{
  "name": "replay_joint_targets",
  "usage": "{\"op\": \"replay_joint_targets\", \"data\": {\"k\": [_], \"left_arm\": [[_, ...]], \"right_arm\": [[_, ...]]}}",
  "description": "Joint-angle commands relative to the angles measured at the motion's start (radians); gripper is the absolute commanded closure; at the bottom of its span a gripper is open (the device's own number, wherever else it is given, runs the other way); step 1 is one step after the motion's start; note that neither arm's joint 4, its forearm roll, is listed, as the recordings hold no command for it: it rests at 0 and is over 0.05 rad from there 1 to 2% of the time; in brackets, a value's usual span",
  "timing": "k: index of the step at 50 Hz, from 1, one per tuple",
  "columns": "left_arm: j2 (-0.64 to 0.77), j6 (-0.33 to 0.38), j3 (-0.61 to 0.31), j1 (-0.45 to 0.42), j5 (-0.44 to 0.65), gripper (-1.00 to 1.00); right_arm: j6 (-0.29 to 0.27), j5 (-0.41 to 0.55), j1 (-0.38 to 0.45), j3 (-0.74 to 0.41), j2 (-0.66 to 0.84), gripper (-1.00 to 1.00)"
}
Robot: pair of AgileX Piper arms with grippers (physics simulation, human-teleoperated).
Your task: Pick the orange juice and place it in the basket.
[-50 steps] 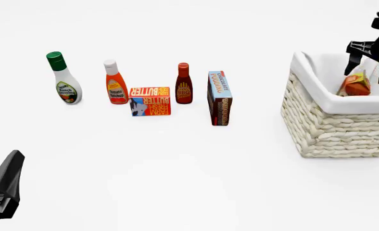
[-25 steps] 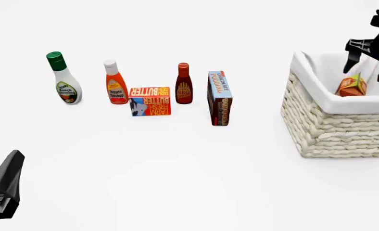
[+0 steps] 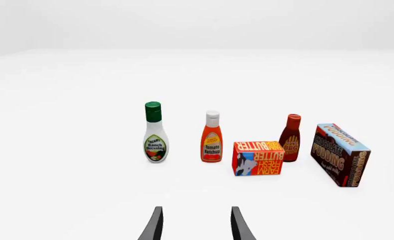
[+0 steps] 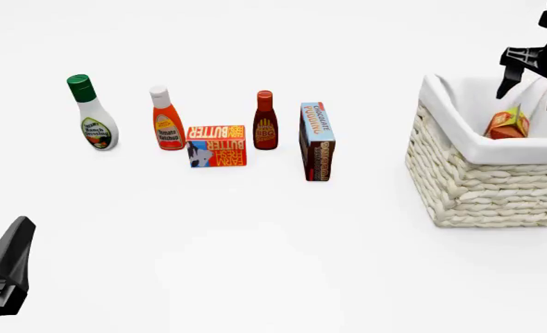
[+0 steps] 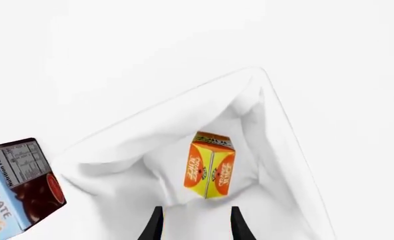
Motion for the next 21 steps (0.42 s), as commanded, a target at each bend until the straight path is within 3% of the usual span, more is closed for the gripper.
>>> {"op": "replay_joint_targets", "data": {"k": [1, 21], "left_arm": [[-0.005, 0.001, 0.001, 0.002, 0.002, -1.0], [-0.005, 0.001, 0.001, 0.002, 0.002, -1.0]], "right_arm": [[-0.008, 0.011, -0.004, 0.034, -0.065, -1.0], [-0.021, 0.011, 0.002, 0.04, -0.129, -1.0]]}}
